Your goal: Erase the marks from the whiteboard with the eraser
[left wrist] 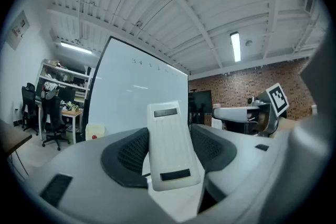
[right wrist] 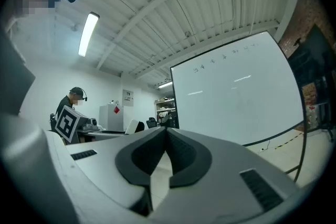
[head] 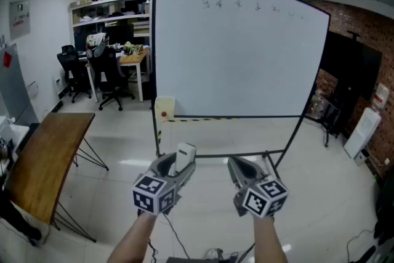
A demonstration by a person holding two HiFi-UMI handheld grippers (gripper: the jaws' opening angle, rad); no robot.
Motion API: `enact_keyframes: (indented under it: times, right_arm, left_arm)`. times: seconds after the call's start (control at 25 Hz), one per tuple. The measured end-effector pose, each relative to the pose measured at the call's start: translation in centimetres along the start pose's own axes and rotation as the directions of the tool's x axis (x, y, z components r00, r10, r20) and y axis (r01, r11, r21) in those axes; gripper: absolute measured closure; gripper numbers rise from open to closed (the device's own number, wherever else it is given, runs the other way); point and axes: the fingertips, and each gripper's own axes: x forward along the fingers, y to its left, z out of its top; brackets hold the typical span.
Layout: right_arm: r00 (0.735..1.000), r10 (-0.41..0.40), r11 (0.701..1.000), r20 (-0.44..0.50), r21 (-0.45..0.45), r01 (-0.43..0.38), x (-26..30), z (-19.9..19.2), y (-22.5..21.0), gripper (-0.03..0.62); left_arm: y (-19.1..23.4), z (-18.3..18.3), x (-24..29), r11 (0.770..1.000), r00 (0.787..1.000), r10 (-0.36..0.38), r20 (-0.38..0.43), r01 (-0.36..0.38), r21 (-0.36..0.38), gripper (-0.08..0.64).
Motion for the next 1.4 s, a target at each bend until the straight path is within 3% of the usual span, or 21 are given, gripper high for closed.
enact_keyframes:
  times: [0.44,0.84,1.16,1.4]
  right_arm:
    - [0.997,0.076,0.986,0.001,-0.148,-0.075,2.7,2.9,-9.2,0.597]
    - [0.991,0.130,0.984,0.031,-0.128,-0.125,5.7,6.5,-17.1,0.597]
    - [0.992,0.121,0.985,0.039,-0.130,-0.115,10.4,6.8,-22.7,0.597]
    - [0.990,0.139,0.974,0.040,-0.184,-0.129,18.0,8.2,-25.7,0.597]
  left_arm:
    - [-0.3,2.5,9.2,0.996,0.995,0.081,0.055,-0.083,0.026,0.296]
    - [0.8,5.7,16.7,0.985,0.984,0.160,0.078,-0.164,0.049,0.296]
    - [4.9,6.4,23.8,0.983,0.981,0.166,0.102,-0.172,0.059,0.296]
    - [11.4,7.9,29.2,0.982,0.977,0.162,0.138,-0.173,0.074,0.296]
